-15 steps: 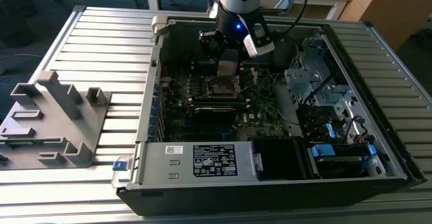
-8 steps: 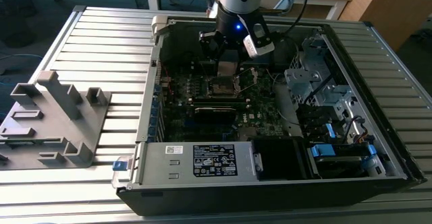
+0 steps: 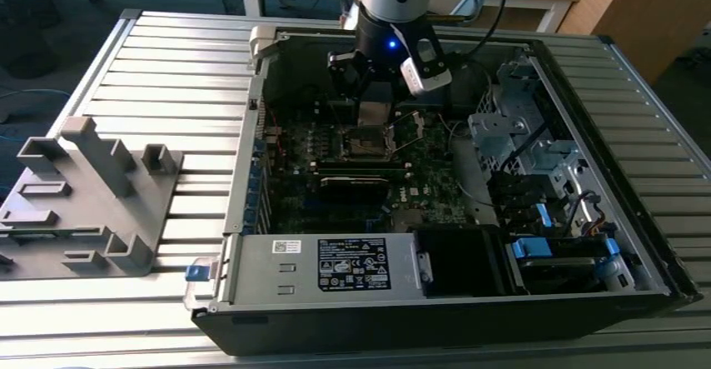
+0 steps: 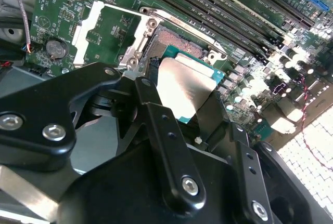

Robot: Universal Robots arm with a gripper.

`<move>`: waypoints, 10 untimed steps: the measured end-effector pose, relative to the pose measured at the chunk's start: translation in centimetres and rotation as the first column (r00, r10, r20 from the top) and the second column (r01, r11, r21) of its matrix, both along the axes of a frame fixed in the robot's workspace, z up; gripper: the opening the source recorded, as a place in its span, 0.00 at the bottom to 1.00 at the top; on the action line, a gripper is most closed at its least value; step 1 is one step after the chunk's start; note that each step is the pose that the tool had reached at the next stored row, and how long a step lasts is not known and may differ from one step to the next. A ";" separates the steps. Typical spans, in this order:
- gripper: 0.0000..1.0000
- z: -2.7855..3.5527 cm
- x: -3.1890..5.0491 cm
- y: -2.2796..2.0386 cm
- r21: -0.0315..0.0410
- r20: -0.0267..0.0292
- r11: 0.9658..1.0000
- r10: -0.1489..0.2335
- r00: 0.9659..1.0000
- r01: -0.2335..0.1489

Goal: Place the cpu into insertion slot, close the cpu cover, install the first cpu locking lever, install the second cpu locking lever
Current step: 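Place the cpu into insertion slot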

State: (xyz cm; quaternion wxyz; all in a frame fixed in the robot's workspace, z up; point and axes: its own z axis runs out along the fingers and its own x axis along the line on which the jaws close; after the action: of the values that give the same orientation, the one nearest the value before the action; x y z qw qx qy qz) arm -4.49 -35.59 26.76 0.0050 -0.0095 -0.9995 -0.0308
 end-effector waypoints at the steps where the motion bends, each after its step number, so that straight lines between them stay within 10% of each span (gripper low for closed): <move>1: 0.54 -0.05 0.00 0.01 0.000 0.000 1.000 0.000 1.000 0.000; 10: 0.54 -0.66 0.00 0.00 -0.004 0.001 1.000 0.000 1.000 0.000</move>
State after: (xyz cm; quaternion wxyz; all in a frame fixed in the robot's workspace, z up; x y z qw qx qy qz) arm -4.49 -35.59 26.10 0.0045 -0.0096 -0.9995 -0.0289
